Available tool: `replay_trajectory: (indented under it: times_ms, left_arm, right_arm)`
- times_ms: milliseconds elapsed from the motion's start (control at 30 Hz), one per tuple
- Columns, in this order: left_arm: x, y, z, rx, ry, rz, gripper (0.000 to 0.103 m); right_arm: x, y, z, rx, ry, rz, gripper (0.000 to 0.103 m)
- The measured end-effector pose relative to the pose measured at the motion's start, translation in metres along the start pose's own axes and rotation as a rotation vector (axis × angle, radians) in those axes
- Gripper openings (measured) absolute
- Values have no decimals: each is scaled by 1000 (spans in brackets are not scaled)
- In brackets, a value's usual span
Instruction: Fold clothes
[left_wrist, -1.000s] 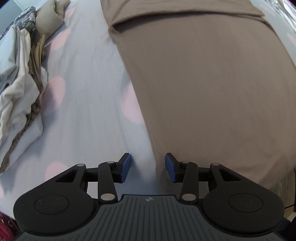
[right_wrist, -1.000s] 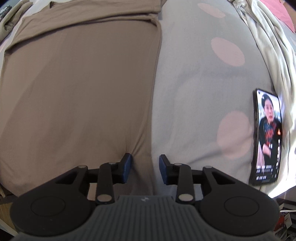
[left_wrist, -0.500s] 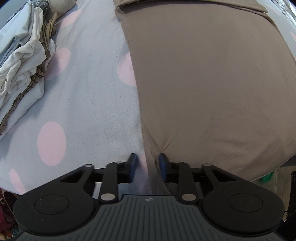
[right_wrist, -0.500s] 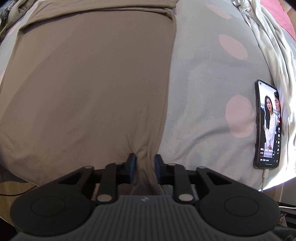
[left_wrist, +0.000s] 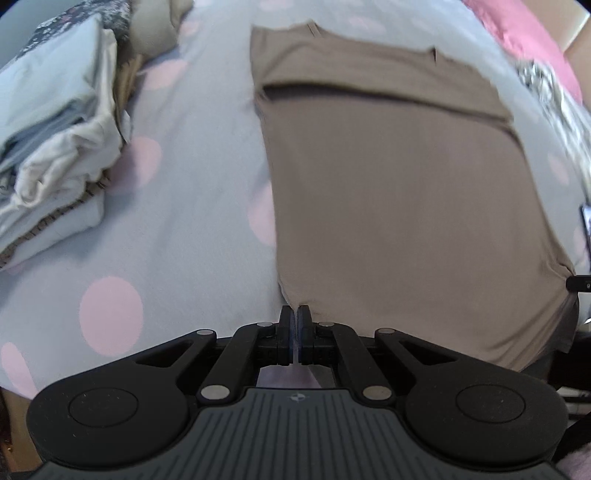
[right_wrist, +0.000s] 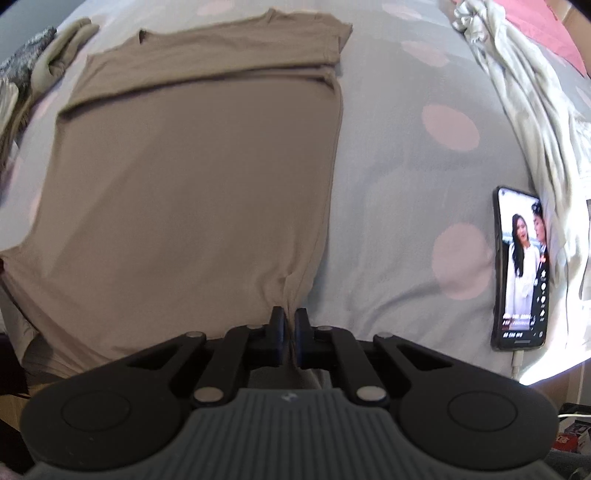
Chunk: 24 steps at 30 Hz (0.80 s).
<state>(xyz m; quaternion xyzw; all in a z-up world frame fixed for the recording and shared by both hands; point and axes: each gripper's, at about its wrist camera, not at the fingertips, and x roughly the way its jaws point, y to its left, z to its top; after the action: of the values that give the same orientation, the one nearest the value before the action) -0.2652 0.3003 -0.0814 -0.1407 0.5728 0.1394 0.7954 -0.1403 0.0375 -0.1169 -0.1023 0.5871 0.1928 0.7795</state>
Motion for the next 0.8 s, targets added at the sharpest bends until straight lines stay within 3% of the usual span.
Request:
replay_trajectory:
  times_ms: [133,267,467,600,700,767,800]
  left_arm:
    - [-3,8,32,-8,-47,-14,0]
    - [-3,7,62,53,-99,4,0]
    - [28,4,104,113,-154,72,0]
    - [48,3,110,143,-178,99,0]
    - [61,2,107,164,-179,117,1]
    - [65,3,104,180,-188,136,5]
    - [67,3,103,188,-193,147,9]
  right_arm:
    - [-12,-1,22,10,-54,9,6]
    - [-17,-12,55,-13,-108,-5,7]
    - [6,-16,107,-14,-145,9,7]
    - [26,-10,122,-51,-172,-5,7]
    - [36,-10,124,-59,-194,-15,13]
    - [38,-13,123,-53,-215,-27,30]
    - [39,-17,121,-44,-226,-29,32]
